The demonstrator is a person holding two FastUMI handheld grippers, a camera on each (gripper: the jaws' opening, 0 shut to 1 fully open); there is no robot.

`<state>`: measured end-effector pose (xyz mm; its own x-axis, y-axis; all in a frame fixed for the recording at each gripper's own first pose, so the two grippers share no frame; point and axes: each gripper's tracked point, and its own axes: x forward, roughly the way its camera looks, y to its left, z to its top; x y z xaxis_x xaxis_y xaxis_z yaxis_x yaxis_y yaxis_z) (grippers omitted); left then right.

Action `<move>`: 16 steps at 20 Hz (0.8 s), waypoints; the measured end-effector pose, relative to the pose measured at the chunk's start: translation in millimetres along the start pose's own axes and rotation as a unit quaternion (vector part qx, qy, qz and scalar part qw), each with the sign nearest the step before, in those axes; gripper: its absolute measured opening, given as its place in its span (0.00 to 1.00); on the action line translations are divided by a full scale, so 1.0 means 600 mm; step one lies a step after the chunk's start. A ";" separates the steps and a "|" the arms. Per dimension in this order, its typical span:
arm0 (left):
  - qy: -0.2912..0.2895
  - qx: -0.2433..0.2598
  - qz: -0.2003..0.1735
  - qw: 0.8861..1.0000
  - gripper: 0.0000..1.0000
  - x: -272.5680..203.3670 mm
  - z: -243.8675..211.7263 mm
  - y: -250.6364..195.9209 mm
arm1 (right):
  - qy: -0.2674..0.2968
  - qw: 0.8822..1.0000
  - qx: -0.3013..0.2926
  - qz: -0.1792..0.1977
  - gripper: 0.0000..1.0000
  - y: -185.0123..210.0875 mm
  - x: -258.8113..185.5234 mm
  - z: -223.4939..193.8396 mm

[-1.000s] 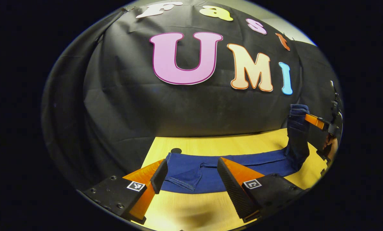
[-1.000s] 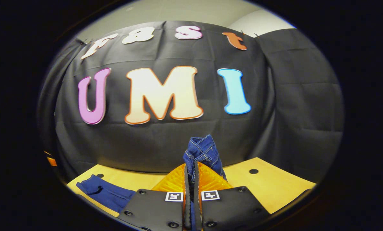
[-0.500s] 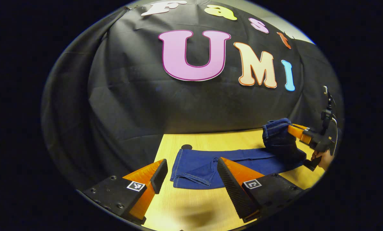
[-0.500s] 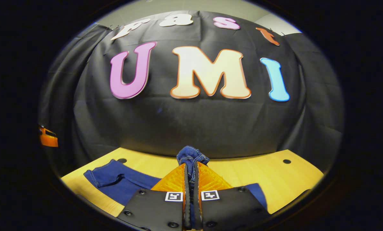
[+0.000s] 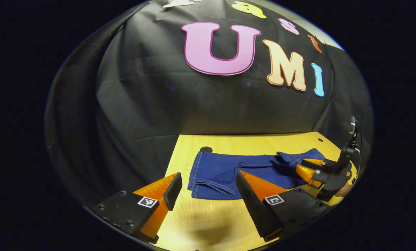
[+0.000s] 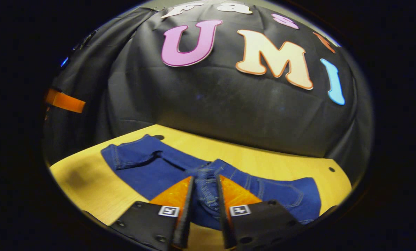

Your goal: Grasp the waist and the cuffs of the jeans and fold them to make the two legs overlap; first hold the waist and fold one-third of the jeans toward the cuffs, then hold the cuffs and fold the remaining one-third in the same direction to finish folding.

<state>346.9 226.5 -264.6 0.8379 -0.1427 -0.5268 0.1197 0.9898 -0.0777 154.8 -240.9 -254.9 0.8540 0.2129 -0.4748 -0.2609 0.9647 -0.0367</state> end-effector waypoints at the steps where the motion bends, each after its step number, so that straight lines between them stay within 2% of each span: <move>1: 0.007 -0.003 -0.002 1.000 0.95 0.010 -0.008 0.003 | -0.003 1.000 -0.003 0.010 0.58 0.005 -0.002 0.001; 3: 0.023 -0.005 -0.004 1.000 0.95 0.031 -0.025 0.007 | -0.006 1.000 -0.016 0.014 1.00 0.002 -0.011 0.013; 7: 0.054 0.008 -0.001 0.999 0.95 0.088 -0.057 0.026 | -0.006 0.999 -0.031 0.005 0.99 -0.017 -0.064 0.023; 12: 0.096 0.034 0.006 0.995 0.95 0.161 -0.109 0.052 | 0.010 0.998 -0.023 -0.050 0.99 -0.101 -0.122 0.025; 16: 0.130 0.030 0.009 0.991 0.95 0.197 -0.149 0.062 | 0.023 0.996 -0.027 -0.086 0.99 -0.147 -0.161 0.017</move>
<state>402.9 246.1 -405.3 0.6749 -0.1132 -0.7292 0.1443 0.9893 -0.0200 99.6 -344.7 -196.7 0.8664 0.0371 -0.4979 -0.1378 0.9763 -0.1670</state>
